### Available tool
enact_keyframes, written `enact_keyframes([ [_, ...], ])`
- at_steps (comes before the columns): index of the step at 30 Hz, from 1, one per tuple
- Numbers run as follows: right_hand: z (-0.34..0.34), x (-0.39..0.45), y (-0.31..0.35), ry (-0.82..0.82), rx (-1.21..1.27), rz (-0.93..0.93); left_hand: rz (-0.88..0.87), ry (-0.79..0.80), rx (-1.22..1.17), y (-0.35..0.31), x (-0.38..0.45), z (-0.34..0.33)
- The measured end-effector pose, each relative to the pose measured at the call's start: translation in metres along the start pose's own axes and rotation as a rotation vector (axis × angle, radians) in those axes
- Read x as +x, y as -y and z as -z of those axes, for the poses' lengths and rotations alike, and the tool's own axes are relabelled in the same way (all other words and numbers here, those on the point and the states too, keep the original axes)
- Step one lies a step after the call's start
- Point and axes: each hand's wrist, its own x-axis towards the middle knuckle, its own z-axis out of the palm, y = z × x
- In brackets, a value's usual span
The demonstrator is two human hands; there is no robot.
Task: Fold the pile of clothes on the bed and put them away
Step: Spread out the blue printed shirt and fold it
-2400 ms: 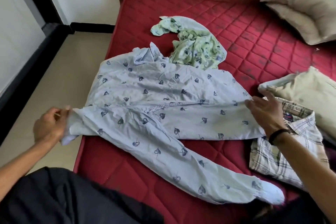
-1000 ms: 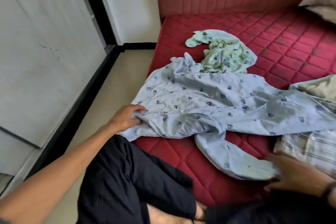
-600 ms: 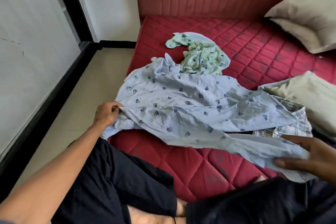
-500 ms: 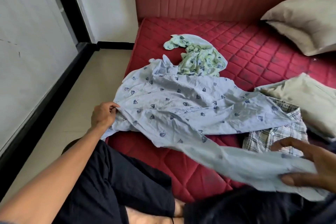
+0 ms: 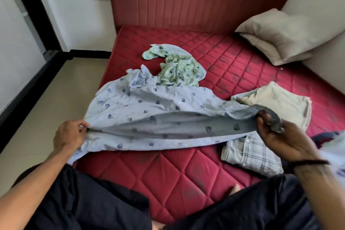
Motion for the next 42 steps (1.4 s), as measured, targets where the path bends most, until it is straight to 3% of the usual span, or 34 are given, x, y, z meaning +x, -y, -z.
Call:
enact_keyframes([
  [3, 0.003, 0.053, -0.007, -0.275, 0.318, 0.021, 0.002, 0.008, -0.006, 0.000, -0.001, 0.000],
  [5, 0.014, 0.086, -0.017, -0.440, 0.315, 0.022, -0.004, 0.011, -0.006, 0.002, -0.001, 0.001],
  [6, 0.016, 0.095, -0.026, -0.501, 0.204, 0.068, -0.049, -0.005, 0.020, 0.002, -0.002, 0.001],
  [8, 0.024, 0.107, -0.051, -0.597, -0.334, 0.320, -0.256, -0.079, 0.097, -0.007, -0.009, -0.001],
  [10, 0.026, 0.108, -0.067, -0.479, -1.022, 0.600, -0.566, -0.074, 0.103, -0.028, -0.027, -0.001],
  [12, 0.025, 0.111, -0.072, -0.114, -1.569, 0.687, -0.804, 0.084, 0.125, -0.049, -0.047, -0.006],
  [14, 0.022, 0.112, -0.078, 0.247, -1.980, 0.502, -0.909, 0.206, 0.196, -0.056, -0.057, -0.022],
  [17, 0.033, 0.117, -0.087, 0.398, -2.326, 0.158, -0.833, 0.249, 0.138, -0.056, -0.060, -0.036],
  [21, 0.005, 0.131, -0.069, 0.387, -2.205, -0.151, -0.560, 0.413, 0.008, -0.065, -0.034, -0.015],
  [23, -0.018, 0.159, -0.060, 0.302, -2.197, 0.019, -0.387, 0.450, -0.162, -0.068, -0.001, -0.006],
  [26, -0.042, 0.222, -0.051, 0.043, -2.064, 0.351, -0.244, 0.140, -0.211, -0.068, 0.062, -0.003],
  [28, -0.057, 0.265, -0.048, -0.106, -1.947, 0.344, -0.139, 0.074, -0.133, -0.065, 0.105, -0.007],
  [31, -0.071, 0.324, -0.045, -0.249, -1.774, 0.185, 0.121, 0.206, -0.083, -0.054, 0.160, -0.016],
  [34, -0.072, 0.366, -0.043, -0.301, -1.666, -0.083, 0.135, 0.341, -0.153, -0.051, 0.189, -0.029],
  [38, -0.073, 0.391, -0.032, -0.198, -1.636, -0.322, 0.202, 0.442, -0.312, -0.056, 0.210, -0.039],
  [40, -0.074, 0.397, -0.021, -0.222, -1.611, -0.234, 0.187, 0.448, -0.271, -0.058, 0.213, -0.038],
  [42, -0.075, 0.399, -0.011, -0.358, -1.617, 0.000, 0.175, 0.372, -0.323, -0.057, 0.218, -0.037],
])
